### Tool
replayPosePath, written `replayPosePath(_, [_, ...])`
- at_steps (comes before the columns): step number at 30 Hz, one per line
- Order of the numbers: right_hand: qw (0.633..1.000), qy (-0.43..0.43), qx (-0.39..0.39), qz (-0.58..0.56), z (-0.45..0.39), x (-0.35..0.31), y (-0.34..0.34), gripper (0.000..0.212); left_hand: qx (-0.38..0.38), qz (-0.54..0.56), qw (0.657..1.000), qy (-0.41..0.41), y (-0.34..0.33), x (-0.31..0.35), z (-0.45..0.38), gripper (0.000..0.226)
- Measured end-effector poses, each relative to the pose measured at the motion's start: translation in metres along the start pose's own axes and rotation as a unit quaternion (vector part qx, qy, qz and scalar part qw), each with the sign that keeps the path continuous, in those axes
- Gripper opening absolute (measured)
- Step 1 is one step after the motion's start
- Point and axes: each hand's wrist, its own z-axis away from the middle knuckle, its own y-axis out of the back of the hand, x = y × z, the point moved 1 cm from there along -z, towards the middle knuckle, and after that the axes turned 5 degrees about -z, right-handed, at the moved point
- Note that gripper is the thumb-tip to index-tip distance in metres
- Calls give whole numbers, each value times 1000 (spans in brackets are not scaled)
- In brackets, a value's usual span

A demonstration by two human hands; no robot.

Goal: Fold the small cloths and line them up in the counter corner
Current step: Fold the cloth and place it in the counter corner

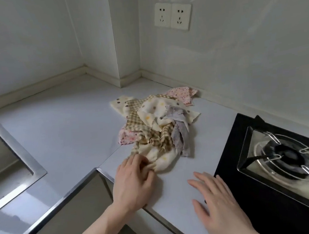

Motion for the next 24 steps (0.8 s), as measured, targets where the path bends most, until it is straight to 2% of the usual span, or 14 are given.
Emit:
replayPosePath(3, [996,25,61,53,1,6,-16,49,39,4,999,-14,-9,-4,3,18])
replayPosePath(6, [992,30,87,84,2,6,-22,50,66,-2,998,-11,-18,-7,6,15])
replayPosePath(10, [994,29,78,65,9,-1,-20,67,76,4,997,1,-22,-12,9,10])
replayPosePath(12, [994,39,87,45,15,-5,-21,69,77,5,997,7,-22,-10,9,8])
replayPosePath(17, [990,40,133,-10,28,-9,-28,40,31,-8,999,10,-17,-9,11,5])
replayPosePath(20, [986,8,168,-24,41,-13,-28,44,-2,-52,999,-1,-7,-8,18,24])
replayPosePath(24, [978,-44,201,-25,59,-22,-27,51,-40,-66,997,0,11,-3,21,21])
